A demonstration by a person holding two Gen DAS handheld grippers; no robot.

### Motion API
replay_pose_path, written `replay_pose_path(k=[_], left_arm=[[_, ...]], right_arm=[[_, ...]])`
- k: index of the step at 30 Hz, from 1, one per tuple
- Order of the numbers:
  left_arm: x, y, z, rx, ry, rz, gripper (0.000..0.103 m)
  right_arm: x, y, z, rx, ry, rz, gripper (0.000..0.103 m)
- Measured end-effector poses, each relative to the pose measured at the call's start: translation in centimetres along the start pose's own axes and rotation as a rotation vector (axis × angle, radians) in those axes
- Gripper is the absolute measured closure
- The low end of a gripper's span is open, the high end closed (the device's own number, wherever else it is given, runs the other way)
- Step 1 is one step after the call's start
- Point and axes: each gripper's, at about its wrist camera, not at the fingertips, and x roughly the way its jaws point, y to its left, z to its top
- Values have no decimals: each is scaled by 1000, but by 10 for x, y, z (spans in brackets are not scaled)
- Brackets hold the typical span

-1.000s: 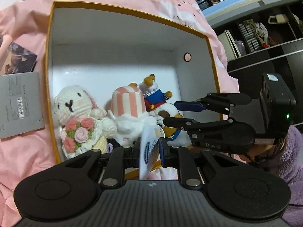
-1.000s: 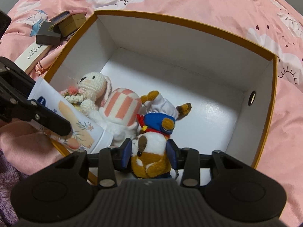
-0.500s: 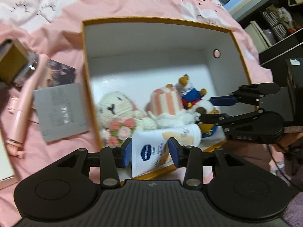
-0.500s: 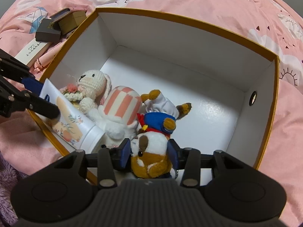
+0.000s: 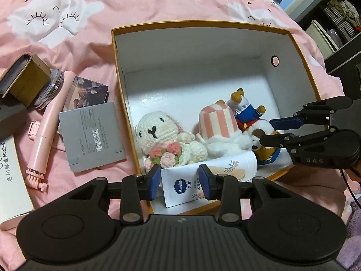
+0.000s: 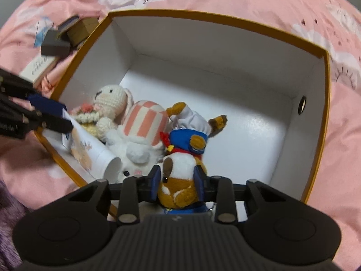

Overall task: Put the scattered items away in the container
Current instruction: 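Open the left gripper and withdraw both grippers from the box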

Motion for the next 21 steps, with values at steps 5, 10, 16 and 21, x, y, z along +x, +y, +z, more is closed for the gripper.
replay_pose_path(k=[5,10,16,21], left_arm=[[-11,-2,-5,13,-44,12,61],[-26,-1,-11,0,-103,19,61],[-47,5,-20,-30,-177,82,61],[-63,21,-26,-57,-193,141,61]], right_arm=[[-8,4,1,-15,-28,-48,66],[-25,10,2,-2,-110,-95,57],[-39,24,9,-5,-206,-84,40],[-41,47,19,-66,-270,-40,27]])
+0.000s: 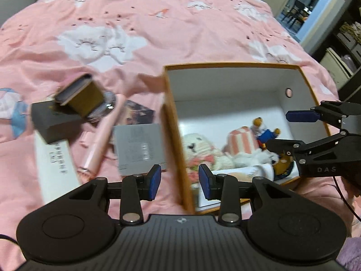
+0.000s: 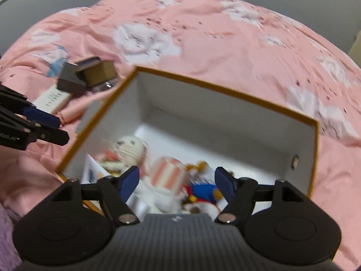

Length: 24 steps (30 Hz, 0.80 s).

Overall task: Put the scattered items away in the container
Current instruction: 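Open the left gripper and withdraw both grippers from the box, then grasp the white cylindrical tube with the left gripper while the right gripper approaches the pink brush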

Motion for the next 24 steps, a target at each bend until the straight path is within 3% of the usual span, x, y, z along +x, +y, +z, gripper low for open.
replay_pose_path(k=[6,15,24], left_arm=[[-24,23,-5,1,0,87,61],[-41,55,-10,9,-4,200,61],[-28,83,-3,-21,5,249,61]], right_arm=[[5,31,22,-41,-61,99,27],[29,88,55,-164,-72,211,32],[59,116,74,-216,-52,228,38]])
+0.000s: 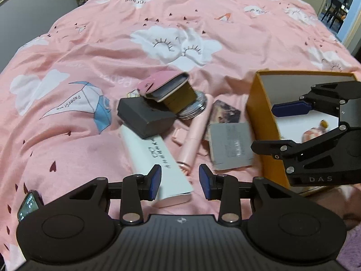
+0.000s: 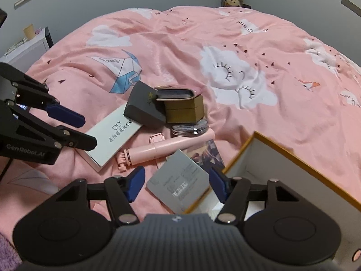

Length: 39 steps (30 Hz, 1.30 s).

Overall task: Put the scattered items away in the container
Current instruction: 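Grasp the white cylindrical tube with the left gripper while the right gripper approaches the pink brush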

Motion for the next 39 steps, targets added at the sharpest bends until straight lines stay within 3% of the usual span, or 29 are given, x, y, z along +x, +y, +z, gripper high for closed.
replay_pose_path(k=[11,24,28,32,39], left_arm=[[31,40,4,-152,78,18,60],[61,59,24,-195,116,28,58],[70,66,26,-217,141,-9,54],[79,71,29,-258,172,-34,49],[95,68,30,-288,208,-36,33]], right_arm=[[58,7,23,93,86,127,50],[124,-18,48,356,242,141,55],[136,-25,53,452,279,154,47],[139,-37,55,559,295,160,48],[141,-51,63,666,284,73,49]])
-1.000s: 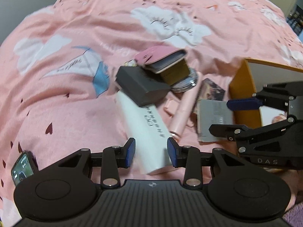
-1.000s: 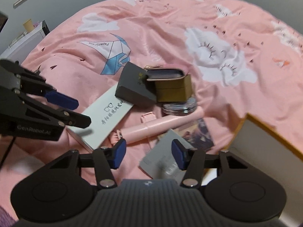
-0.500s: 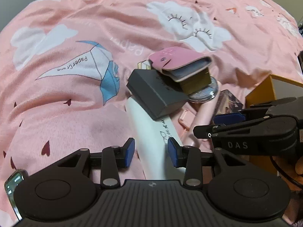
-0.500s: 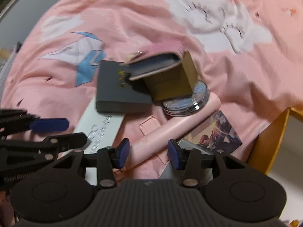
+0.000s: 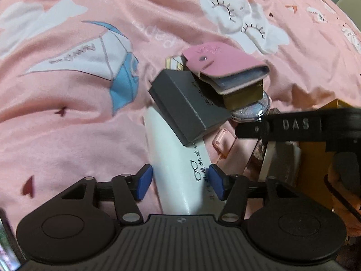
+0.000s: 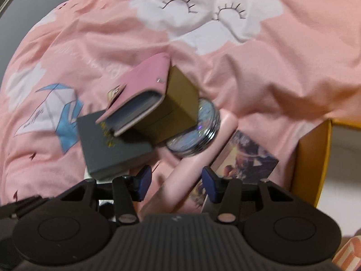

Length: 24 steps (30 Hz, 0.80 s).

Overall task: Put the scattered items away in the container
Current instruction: 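Grasp the white cylindrical tube with the left gripper while the right gripper approaches the pink brush, then lift the white tube with the left gripper while the right gripper grasps the pink brush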

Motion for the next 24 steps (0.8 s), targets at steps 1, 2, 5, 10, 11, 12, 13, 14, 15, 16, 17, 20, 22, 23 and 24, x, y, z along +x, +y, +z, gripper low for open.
replay_pose_path(k=[1,2,5,10,11,12,13,14,15,16,17,20,22,23,24], left_arm=[[4,-1,0,-1,8,-2,32],[8,-3,0,1,15,-5,31],[17,-5,1,-8,29,-6,31],[6,-5,-8,-10,-19,-5,44],[1,-5,-10,-15,-34,-6,47],[-3,-5,-12,-18,-47,-9,53],[-8,-4,-13,-19,-58,-15,57],[-10,-2,-14,-22,-64,-21,59],[-13,-1,-14,-27,-69,-28,61],[-15,0,-15,-30,-73,-33,62],[-17,1,-15,-36,-77,-37,63],[-21,1,-19,-36,-86,-36,63],[-18,1,-18,-45,-86,-33,63],[-16,1,-18,-53,-84,-32,63],[-14,0,-18,-56,-82,-29,63]], right_arm=[[1,1,2,6,2,-2,46],[3,2,3,9,5,-4,44],[7,6,4,10,6,-19,40],[2,5,-1,18,15,-3,40],[2,3,-3,38,35,19,41],[4,0,-6,61,61,48,46],[5,-2,-9,83,89,77,48],[7,-3,-13,99,107,94,48],[9,-3,-16,112,114,95,49],[12,-4,-19,127,119,89,51],[15,-6,-20,145,124,81,52],[23,-13,-23,213,126,91,57],[29,-14,-22,234,126,99,58],[32,-15,-22,242,126,99,59],[34,-15,-22,244,122,97,60]])
